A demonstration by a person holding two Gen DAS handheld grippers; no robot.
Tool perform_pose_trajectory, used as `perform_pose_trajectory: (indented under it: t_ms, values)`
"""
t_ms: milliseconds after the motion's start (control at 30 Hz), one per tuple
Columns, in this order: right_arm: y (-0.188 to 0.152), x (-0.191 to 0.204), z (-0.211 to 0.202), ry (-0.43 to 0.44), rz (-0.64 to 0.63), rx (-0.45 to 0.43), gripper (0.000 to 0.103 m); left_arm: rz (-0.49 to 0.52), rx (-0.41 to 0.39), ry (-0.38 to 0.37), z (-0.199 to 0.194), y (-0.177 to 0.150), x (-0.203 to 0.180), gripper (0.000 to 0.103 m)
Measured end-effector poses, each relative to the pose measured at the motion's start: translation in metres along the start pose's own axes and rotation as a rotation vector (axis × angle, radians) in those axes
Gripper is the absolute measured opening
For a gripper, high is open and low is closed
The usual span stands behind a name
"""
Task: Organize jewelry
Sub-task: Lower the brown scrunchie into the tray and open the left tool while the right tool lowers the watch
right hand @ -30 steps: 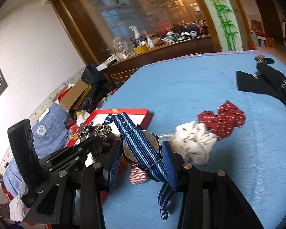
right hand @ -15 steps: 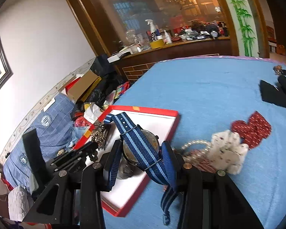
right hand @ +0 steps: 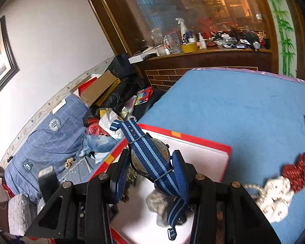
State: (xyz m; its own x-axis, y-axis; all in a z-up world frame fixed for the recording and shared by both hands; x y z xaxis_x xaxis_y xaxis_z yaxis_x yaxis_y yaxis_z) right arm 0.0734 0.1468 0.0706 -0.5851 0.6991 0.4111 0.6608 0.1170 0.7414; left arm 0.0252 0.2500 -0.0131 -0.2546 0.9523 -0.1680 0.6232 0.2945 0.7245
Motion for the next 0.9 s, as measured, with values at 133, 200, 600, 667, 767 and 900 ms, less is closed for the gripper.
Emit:
perform_pose_trajectory:
  t_ms: [133,200,600,667,767,900]
  values:
    - [-0.001,-0.001,0.029,-0.028,-0.018,0.036,0.047,-0.011,0.003,0.017,0.002,0.000,0.002,0.008]
    - [-0.004,-0.006,0.043,-0.041,-0.009,0.059,0.047,-0.015,0.006,0.022,0.003,0.000,0.003,0.008]
    - [-0.023,-0.041,0.080,-0.126,0.023,0.150,0.047,-0.016,0.053,0.063,0.013,-0.004,0.007,0.009]
    - [-0.028,-0.050,0.083,-0.144,0.039,0.165,0.047,-0.014,0.058,0.072,0.014,-0.005,0.008,0.009]
    - [-0.034,-0.061,0.086,-0.160,0.066,0.178,0.047,-0.011,0.066,0.080,0.016,-0.005,0.009,0.009]
    - [-0.037,-0.067,0.087,-0.157,0.096,0.189,0.048,-0.004,0.072,0.089,0.017,-0.005,0.009,0.009]
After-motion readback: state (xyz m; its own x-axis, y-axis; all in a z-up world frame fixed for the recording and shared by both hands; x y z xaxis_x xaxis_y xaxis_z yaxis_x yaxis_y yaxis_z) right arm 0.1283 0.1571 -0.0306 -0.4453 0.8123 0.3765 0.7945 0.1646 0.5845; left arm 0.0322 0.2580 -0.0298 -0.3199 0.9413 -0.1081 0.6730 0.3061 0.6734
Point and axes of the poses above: each gripper's, at about its wrist camera, not at the fingertips, and z roughly the way its jaws point, x to its left, y to its top, the point moved 9 cm from there along z, roughly the way its jaws point, and after that the axes turned 4 degrees about y, right-handed, at the moved point
